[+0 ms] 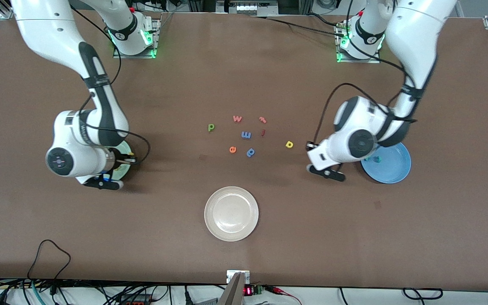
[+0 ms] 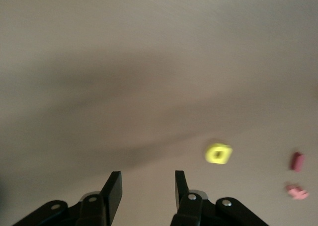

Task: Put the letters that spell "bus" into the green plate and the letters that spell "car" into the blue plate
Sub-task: 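Drop the yellow 2 on green plate while the left gripper drops cyan piece, then grasp yellow a with the left gripper while the right gripper grasps green d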

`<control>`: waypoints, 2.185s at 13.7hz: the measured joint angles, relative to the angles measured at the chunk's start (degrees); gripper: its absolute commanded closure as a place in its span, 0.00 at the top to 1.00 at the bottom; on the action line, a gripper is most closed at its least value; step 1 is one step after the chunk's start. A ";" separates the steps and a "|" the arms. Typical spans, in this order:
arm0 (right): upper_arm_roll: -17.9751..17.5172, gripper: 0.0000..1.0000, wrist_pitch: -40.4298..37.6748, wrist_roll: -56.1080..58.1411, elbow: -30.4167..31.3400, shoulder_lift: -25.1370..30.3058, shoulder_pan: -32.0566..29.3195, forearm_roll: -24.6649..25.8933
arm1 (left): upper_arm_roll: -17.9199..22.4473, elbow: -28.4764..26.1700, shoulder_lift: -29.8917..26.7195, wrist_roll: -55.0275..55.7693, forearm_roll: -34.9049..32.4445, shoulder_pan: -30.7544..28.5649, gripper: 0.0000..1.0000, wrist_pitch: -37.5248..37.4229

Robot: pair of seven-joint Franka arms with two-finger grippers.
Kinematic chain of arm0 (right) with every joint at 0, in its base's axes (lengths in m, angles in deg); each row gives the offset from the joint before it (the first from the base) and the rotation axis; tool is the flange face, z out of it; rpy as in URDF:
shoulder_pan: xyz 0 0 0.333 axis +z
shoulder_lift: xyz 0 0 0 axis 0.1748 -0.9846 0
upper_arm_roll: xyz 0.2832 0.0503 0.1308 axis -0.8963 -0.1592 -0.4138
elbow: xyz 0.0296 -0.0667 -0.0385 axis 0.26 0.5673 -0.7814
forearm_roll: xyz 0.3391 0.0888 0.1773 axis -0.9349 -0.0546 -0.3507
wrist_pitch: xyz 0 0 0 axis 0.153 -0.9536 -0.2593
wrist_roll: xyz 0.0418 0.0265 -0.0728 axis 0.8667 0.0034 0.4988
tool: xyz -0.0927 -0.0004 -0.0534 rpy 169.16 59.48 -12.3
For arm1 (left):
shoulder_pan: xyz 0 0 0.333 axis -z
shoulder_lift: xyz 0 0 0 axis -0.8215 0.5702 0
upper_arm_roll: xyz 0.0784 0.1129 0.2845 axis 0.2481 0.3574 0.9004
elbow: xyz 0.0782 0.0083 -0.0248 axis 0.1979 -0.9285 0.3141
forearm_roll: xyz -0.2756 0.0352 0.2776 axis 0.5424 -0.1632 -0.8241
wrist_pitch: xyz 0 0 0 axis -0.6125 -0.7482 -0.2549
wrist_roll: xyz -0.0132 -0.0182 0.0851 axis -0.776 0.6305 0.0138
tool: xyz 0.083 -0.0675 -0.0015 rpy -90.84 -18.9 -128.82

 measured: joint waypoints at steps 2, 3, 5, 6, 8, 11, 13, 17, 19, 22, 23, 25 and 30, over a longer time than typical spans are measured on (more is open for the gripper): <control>0.07 0.36 -0.01 4.02 0.05 -0.16 -2.63 0.28 | -0.01 -0.02 1.11 5.02 0.00 3.67 0.50 1.34; 0.08 0.65 -0.02 4.91 0.05 -0.27 -3.35 0.35 | 0.01 -0.27 1.48 6.00 0.00 4.51 0.50 2.14; 0.07 0.98 -0.02 5.44 0.05 -0.54 -3.77 0.45 | 0.03 -1.61 2.00 6.51 0.00 5.20 0.51 4.20; -0.01 0.99 -0.02 5.44 0.05 -0.59 -3.71 0.47 | 0.03 -2.44 2.17 6.81 0.00 5.34 0.51 5.22; -0.32 1.00 -0.02 5.41 0.05 -0.60 -3.39 0.47 | 0.03 -3.49 2.39 7.18 0.00 5.59 0.51 6.34; -0.79 1.00 -1.08 3.50 -0.04 -0.57 -1.93 0.40 | 0.03 -3.65 2.42 7.47 0.00 5.76 0.52 7.65; -1.19 0.99 -1.88 -0.55 -0.15 -0.49 0.41 0.30 | 0.03 -3.69 2.52 7.55 0.00 5.88 0.53 8.82; -1.58 0.99 -2.01 -9.64 -0.16 -0.29 8.56 -0.16 | 0.11 -3.92 2.95 7.55 -0.14 6.72 0.53 9.70; -1.61 0.99 -1.67 -11.14 0.16 0.03 11.72 -1.22 | 0.18 -3.94 2.96 7.55 -1.74 7.08 0.53 9.79; -1.67 0.99 4.04 -13.03 4.15 1.78 15.31 -2.27 | 0.30 -3.96 2.98 7.55 -3.48 7.13 0.53 9.79; -1.68 0.99 6.86 -13.58 6.24 2.60 16.59 -2.30 | 0.36 -3.97 2.99 7.55 -3.75 7.13 0.53 9.79; -1.69 0.99 11.14 -14.16 10.13 4.54 18.74 -2.33 | 0.41 -3.97 3.07 7.55 -4.74 7.14 0.53 9.85; -1.72 0.87 16.71 -19.21 16.06 9.14 24.18 -2.38 | 0.42 -4.01 4.30 7.56 -5.37 7.25 0.53 11.77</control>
